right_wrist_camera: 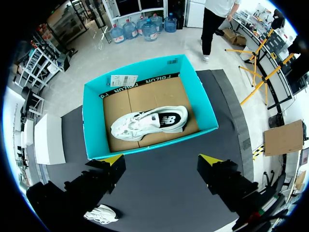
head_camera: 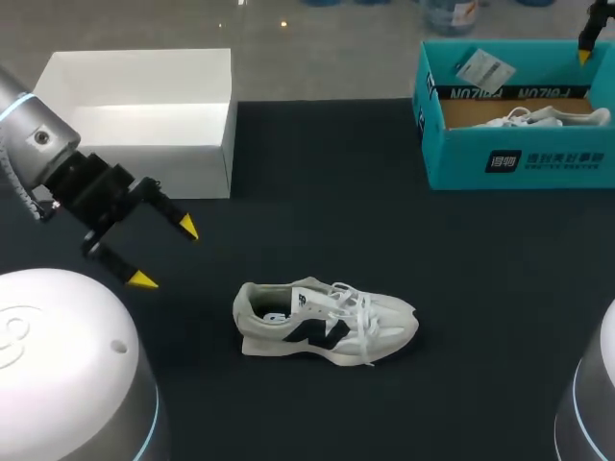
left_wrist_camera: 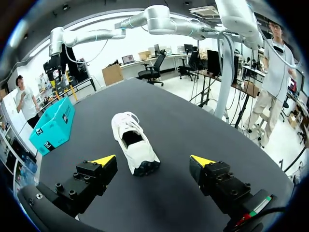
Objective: Take the shoe out of the shoebox, open the shoe tongue, remove and reinsert the insole, then place the shoe into the shoebox
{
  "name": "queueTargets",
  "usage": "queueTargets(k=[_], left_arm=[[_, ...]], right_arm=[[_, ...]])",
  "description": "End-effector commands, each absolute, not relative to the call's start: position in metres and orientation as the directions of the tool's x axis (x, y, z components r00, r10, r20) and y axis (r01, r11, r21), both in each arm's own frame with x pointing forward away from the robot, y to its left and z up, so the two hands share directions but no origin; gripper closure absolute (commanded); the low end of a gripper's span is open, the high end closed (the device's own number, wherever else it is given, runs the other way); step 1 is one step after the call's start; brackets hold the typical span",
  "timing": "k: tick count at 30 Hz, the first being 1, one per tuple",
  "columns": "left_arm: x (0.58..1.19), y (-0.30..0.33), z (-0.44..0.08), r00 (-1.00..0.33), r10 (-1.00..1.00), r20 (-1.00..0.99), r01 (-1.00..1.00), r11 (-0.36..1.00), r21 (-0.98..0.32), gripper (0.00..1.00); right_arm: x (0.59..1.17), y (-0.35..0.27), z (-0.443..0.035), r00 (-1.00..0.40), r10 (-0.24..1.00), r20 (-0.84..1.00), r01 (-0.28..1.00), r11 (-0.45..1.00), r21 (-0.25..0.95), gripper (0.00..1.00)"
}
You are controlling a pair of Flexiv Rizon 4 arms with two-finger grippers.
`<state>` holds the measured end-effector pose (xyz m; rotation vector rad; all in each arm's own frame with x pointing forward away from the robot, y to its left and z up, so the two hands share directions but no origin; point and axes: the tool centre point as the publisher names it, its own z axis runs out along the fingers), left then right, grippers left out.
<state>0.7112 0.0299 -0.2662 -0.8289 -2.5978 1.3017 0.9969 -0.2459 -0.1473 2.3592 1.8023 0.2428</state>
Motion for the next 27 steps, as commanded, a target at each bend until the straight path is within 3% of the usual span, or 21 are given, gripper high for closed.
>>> queueTargets(k=[1, 6, 14, 27], left_arm=[[0.719, 0.031, -0.265, -0.878, 0.465, -0.116, 0.366, 0.494, -0.789, 0.0], [0.724, 0.045, -0.274, -0.977, 0.204, -0.063, 0.164, 0.53, -0.832, 0.0], [0.731, 0.074, -0.285, -0.995, -0.098, -0.012, -0.037, 0.488, -0.872, 0.0], [0.728, 0.074, -0.28, -1.0, -0.028, 0.003, -0.017, 0.494, -0.869, 0.0]], right_arm=[[0.997, -0.246, -0.148, 0.26, 0.965, 0.031, 0.939, -0.261, 0.226, 0.0], [0.997, -0.246, -0.148, 0.26, 0.965, 0.031, 0.939, -0.261, 0.226, 0.0], [0.997, -0.246, -0.148, 0.26, 0.965, 0.031, 0.939, -0.261, 0.226, 0.0], [0.997, -0.246, -0.148, 0.26, 0.965, 0.031, 0.939, -0.261, 0.226, 0.0]])
